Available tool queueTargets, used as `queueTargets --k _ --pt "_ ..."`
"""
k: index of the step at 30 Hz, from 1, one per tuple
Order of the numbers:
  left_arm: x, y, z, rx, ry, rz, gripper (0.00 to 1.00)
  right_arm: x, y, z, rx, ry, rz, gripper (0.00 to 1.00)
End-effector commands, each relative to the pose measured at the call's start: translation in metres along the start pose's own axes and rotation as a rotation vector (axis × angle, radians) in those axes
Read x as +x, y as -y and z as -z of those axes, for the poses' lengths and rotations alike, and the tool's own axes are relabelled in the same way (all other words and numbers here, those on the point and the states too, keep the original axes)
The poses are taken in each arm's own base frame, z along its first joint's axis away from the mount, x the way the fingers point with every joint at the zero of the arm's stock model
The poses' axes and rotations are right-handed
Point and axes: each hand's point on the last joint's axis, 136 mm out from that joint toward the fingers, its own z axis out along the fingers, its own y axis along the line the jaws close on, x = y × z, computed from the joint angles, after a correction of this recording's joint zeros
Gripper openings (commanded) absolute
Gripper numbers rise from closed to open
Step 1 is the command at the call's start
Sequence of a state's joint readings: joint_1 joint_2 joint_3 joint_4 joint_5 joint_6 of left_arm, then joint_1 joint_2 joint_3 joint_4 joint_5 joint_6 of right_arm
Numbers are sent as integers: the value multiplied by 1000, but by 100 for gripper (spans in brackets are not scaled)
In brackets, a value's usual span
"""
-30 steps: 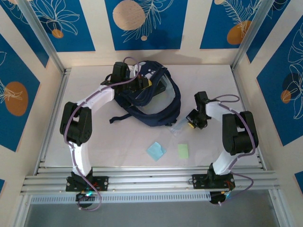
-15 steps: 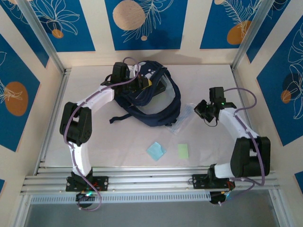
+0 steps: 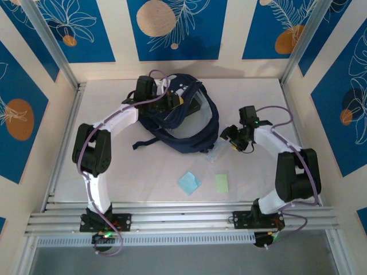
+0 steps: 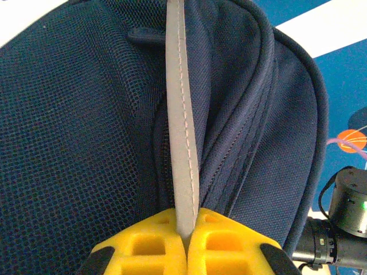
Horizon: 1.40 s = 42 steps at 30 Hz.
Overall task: Pack the student bag
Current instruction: Pick up the loose stationery at the center of the table.
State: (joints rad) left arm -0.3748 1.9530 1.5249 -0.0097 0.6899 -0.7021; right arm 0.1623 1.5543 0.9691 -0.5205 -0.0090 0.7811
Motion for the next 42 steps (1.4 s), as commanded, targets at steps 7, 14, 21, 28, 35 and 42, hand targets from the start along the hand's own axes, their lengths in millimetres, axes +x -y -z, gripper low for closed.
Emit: queueTargets --k 7,14,21,28,35,42 --pt "-47 17 58 -73 142 -141 0 -5 -6 -40 151 -36 -1 89" --pt "-51 0 78 -126 178 -138 0 -4 2 -46 230 -35 12 88" --pt "-50 3 76 -92 178 -123 0 5 10 -56 264 -64 11 88" --pt "-46 15 76 -16 183 -94 0 7 13 -68 412 -88 98 87" --pt "-43 22 81 8 198 -94 0 9 15 -70 465 -84 149 75" --pt "-43 28 82 23 202 -95 0 8 2 -65 365 -86 133 56"
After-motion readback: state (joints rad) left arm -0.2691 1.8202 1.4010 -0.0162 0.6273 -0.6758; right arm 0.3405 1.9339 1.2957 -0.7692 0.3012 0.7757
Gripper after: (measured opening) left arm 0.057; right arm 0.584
